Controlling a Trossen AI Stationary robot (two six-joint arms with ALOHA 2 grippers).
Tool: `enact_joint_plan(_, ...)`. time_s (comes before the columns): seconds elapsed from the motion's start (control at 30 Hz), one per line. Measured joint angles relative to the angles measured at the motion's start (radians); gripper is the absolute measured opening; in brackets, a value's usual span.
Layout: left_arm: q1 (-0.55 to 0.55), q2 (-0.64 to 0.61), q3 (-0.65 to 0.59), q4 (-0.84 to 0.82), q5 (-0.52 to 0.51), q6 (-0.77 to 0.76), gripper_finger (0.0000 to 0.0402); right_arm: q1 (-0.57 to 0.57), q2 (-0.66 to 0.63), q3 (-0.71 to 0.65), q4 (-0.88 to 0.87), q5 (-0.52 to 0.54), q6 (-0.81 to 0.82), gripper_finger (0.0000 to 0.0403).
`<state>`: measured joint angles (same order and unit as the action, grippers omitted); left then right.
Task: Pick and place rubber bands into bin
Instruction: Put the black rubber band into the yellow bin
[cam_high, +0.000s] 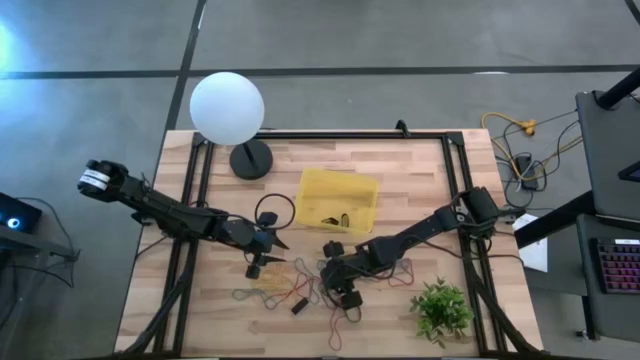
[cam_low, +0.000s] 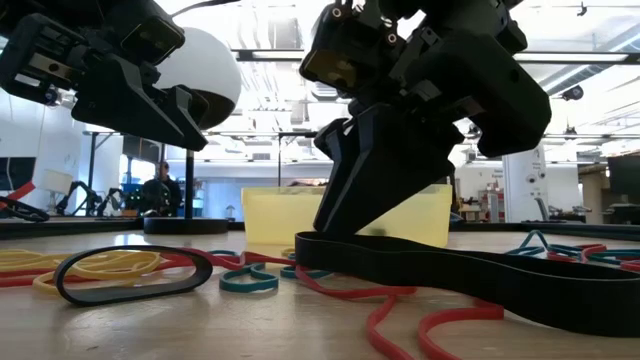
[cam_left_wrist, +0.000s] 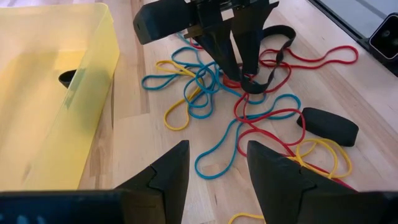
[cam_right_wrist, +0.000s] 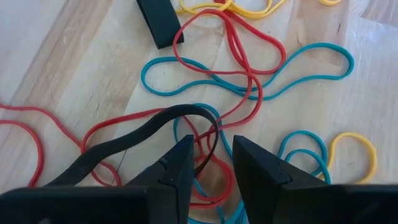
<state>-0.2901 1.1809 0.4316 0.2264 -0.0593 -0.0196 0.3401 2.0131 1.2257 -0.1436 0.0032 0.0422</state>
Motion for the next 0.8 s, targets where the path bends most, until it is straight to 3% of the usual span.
enact_joint_plan(0.33, 0.0, 0.0, 0.0, 0.0, 0.0, 0.0, 0.0146, 0.0, 0.003, -0.003, 0.0, 0.0, 0.008, 0.0097)
enact_joint_plan(0.8, 0.0, 0.0, 0.0, 0.0, 0.0, 0.0, 0.0146, 0.0, 0.003, -0.012, -0.011, 0.006, 0.01, 0.0031)
